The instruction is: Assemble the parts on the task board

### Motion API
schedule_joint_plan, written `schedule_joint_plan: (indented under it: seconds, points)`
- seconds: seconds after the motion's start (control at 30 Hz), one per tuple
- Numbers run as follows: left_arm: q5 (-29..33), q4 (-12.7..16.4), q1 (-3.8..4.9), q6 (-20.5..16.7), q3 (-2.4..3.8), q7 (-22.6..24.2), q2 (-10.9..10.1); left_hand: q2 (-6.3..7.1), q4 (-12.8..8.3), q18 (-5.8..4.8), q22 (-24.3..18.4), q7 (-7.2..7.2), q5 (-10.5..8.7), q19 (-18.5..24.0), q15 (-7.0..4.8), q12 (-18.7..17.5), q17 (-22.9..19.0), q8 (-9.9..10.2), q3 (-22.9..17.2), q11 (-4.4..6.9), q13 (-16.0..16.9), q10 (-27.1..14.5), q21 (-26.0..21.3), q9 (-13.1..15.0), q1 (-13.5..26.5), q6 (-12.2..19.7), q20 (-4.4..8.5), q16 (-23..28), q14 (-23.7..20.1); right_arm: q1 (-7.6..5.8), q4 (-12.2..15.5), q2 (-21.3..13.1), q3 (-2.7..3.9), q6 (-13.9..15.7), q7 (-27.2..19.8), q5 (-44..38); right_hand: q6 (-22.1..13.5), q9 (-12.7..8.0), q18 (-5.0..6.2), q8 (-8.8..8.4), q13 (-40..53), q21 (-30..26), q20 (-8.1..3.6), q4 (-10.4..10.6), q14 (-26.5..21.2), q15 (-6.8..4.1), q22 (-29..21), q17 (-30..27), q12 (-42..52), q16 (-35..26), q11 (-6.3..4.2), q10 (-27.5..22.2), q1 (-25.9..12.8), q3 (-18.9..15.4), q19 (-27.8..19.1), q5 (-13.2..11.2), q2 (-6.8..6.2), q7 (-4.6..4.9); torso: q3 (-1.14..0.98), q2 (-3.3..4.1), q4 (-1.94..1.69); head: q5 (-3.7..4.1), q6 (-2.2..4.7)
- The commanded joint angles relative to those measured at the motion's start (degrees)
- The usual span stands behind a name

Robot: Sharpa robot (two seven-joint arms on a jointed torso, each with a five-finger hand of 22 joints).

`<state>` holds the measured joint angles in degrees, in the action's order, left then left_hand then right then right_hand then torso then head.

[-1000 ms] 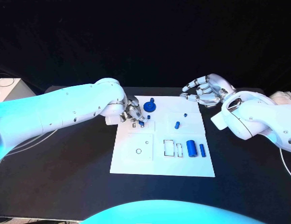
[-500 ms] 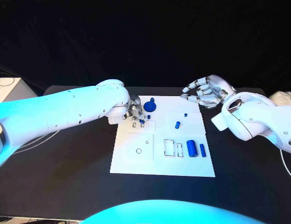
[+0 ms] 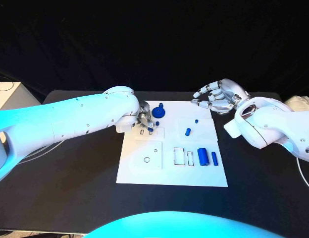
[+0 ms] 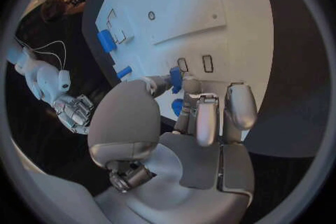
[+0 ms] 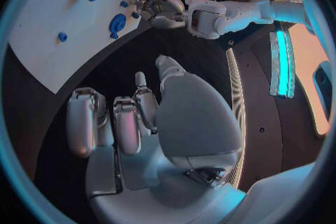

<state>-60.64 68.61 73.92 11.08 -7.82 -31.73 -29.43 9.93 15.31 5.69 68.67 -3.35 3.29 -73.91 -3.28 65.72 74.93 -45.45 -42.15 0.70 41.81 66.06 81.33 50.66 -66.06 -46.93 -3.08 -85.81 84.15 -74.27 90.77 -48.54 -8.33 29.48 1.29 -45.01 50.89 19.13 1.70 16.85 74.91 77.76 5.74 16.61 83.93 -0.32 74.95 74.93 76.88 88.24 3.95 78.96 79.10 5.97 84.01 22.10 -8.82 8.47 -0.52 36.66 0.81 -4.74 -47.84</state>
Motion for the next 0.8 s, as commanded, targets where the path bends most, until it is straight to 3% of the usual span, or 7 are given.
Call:
schedule_joint_plan:
  seconds: [0.03, 0.8]
  points:
    - [-1.7, 0.0, -0.04, 0.1, 0.01, -0.4, 0.1, -0.38, -9.1, -0.98, 0.1, 0.11, -0.29, -0.5, -0.41, 0.3, 7.4, -0.3, -8.7, -0.06, 0.2, 0.4, 0.3, 0.7, 0.5, -0.4, 0.03, -0.3, 3.3, 0.05, 0.1, 0.0, 0.0, -0.7, -0.4, -0.5, -0.5, 0.0, 0.96, 0.37, 3.3, -0.4, -0.56, -0.1, 5.1, -0.34, 8.8, 11.5, -0.1, -0.4, -0.32, -0.2, 0.1, 0.3, 1.7, 0.2, 0.33, -0.03, -0.02, -0.02, -0.06, 0.0, -0.11]
    - [-3.3, 1.1, -0.38, 0.7, -0.06, -1.3, -0.1, -0.49, -9.7, -1.07, 0.5, 0.5, -0.19, -1.0, -0.74, 1.1, 7.9, -0.5, -8.9, 0.32, 1.5, 1.5, 0.5, 1.1, 0.4, -1.1, 0.28, -0.6, 3.5, 0.14, 0.1, 0.0, 0.0, -0.7, -0.3, -1.8, -0.6, 0.1, 0.95, 0.48, 3.2, -0.4, -0.57, -0.1, 5.1, -0.34, 8.8, 11.5, -0.1, -0.4, -0.32, -0.2, -0.1, 0.5, 1.7, 0.4, 0.42, -0.03, 0.02, -0.04, -0.03, -0.22, -0.44]
